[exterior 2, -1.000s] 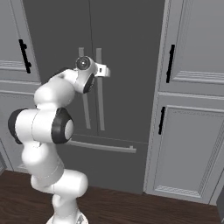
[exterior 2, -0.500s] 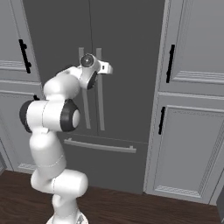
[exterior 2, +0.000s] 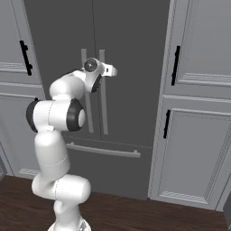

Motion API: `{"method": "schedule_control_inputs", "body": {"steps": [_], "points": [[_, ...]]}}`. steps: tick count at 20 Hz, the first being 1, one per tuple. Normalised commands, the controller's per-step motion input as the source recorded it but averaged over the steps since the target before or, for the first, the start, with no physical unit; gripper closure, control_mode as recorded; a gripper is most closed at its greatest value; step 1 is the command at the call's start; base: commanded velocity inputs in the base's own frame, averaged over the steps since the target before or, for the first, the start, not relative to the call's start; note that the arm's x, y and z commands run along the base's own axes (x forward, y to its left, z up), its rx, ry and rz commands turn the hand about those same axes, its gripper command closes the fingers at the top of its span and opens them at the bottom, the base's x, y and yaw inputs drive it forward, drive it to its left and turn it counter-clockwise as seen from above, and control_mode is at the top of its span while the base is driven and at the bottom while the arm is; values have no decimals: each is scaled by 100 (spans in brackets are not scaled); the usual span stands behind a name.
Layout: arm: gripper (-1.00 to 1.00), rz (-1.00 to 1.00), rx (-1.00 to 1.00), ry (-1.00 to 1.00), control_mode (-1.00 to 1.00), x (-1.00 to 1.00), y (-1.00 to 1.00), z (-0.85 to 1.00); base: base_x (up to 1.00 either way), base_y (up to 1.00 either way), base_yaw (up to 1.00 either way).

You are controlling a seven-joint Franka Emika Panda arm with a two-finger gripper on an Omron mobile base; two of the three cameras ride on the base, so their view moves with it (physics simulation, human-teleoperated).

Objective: Take the strawberry from the fridge and place it on top of the pancake, located on the dining counter.

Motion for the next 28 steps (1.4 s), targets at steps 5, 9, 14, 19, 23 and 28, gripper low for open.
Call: {"method": "schedule_control_inputs", "body": {"steps": [5,9,14,19,23,28], "points": [[100,-3,-1,-6,-100,86,0,-35,0,0,0],[100,-2,0,0,-100,77,-25,-39,0,0,0],[100,-3,0,7,-100,27,-90,-60,0,0,0],[100,0,11,4,-100,-9,-100,-48,0,0,0],[100,4,14,-9,-100,-71,-100,-28,0,0,0],[100,3,7,-12,-100,-89,-100,-7,0,0,0]]}}
